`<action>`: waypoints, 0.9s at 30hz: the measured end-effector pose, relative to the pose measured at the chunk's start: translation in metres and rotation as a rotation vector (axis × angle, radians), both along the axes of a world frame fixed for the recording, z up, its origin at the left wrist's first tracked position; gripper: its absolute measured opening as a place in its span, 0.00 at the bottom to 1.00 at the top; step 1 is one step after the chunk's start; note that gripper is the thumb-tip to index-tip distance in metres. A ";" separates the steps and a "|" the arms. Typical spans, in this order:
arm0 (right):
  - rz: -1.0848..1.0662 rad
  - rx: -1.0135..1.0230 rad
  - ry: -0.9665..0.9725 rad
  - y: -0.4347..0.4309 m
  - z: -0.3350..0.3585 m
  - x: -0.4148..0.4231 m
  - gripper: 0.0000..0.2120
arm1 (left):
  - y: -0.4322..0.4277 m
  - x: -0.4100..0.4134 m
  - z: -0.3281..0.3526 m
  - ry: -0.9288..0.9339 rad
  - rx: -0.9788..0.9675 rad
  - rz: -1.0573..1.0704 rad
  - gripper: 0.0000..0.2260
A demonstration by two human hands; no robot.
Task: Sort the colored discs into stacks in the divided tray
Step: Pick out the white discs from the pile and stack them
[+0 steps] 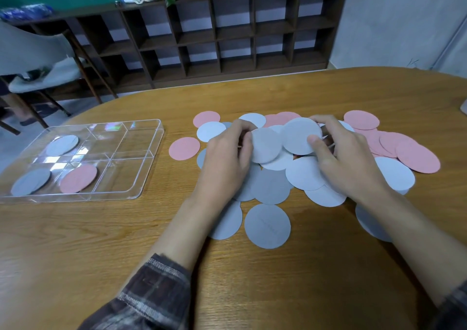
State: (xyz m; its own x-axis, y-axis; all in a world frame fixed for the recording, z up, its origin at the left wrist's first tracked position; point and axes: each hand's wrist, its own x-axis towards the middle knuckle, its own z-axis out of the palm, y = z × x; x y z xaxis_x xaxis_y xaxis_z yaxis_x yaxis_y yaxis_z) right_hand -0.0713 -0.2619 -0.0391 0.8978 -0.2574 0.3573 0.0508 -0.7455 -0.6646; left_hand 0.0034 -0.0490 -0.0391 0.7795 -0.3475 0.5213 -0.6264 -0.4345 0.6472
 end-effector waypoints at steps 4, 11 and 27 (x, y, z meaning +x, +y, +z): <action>0.064 -0.019 -0.006 0.000 0.000 0.000 0.19 | -0.006 -0.011 0.002 0.151 -0.130 -0.070 0.06; 0.165 -0.027 -0.017 0.007 -0.003 0.000 0.22 | -0.014 -0.011 -0.008 0.202 -0.181 -0.027 0.08; 0.229 -0.161 0.116 0.010 -0.002 -0.002 0.26 | -0.016 -0.013 -0.008 0.161 -0.164 0.020 0.12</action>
